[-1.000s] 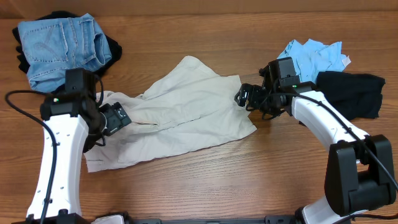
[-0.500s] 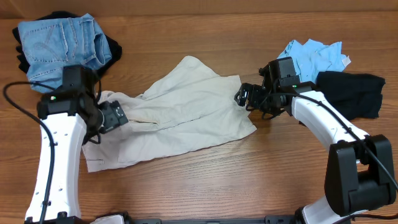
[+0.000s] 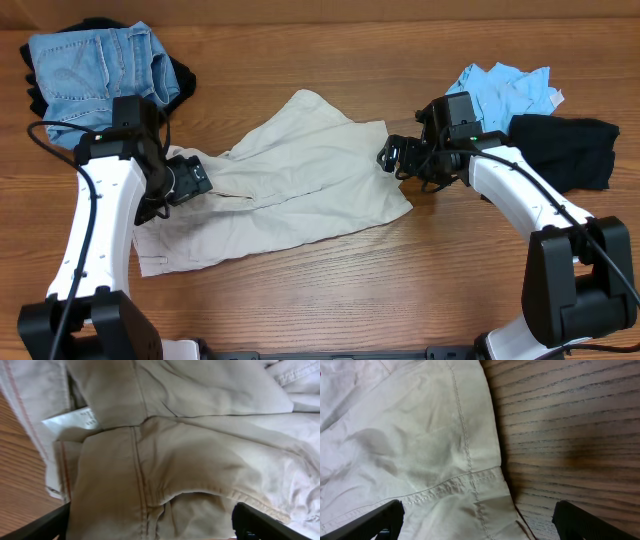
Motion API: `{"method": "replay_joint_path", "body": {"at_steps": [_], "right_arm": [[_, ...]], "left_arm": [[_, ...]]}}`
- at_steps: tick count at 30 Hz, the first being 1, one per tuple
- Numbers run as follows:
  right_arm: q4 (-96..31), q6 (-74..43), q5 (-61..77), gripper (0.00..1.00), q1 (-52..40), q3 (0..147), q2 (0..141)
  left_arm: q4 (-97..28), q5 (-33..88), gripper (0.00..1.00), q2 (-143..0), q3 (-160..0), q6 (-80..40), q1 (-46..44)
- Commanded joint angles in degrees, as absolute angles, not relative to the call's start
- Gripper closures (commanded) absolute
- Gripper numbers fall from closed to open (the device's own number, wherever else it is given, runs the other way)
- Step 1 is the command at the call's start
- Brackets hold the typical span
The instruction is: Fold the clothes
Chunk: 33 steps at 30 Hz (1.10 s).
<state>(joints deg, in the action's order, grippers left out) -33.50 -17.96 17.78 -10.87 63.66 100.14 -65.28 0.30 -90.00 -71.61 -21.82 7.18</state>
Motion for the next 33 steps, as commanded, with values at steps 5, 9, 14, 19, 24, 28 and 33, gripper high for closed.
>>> {"method": "replay_joint_path", "body": {"at_steps": [5, 9, 14, 19, 24, 28, 33], "right_arm": [[-32.9, -15.2, 13.6, 0.00, -10.7, 64.8, 100.3], [-31.9, -10.8, 13.6, 0.00, -10.2, 64.8, 101.0], [-30.6, -8.7, 21.2, 0.00, -9.5, 64.6, 104.0], [-29.8, -8.7, 26.7, 0.00, -9.5, 64.3, 104.1], [-30.0, -9.0, 27.3, 0.05, -9.6, 64.1, 106.4], [-29.8, -9.0, 30.2, 0.05, -9.6, 64.1, 107.5], [-28.1, -9.2, 33.5, 0.10, -9.7, 64.1, 107.6]], "left_arm": [[-65.1, 4.1, 0.46, -92.4, -71.6, -19.9, 7.5], [-65.1, 4.1, 0.90, -92.4, -71.6, -19.9, 7.5], [-65.7, 4.1, 0.95, -92.4, -71.6, -19.9, 7.5], [-65.8, 4.1, 0.95, -92.4, -71.6, -19.9, 7.5], [-65.8, 4.1, 0.96, -92.4, -71.6, -19.8, 7.5], [-65.7, 4.1, 0.96, -92.4, -71.6, -19.7, 7.5], [-65.7, 4.1, 0.95, -92.4, -71.6, -19.7, 7.5]]}}
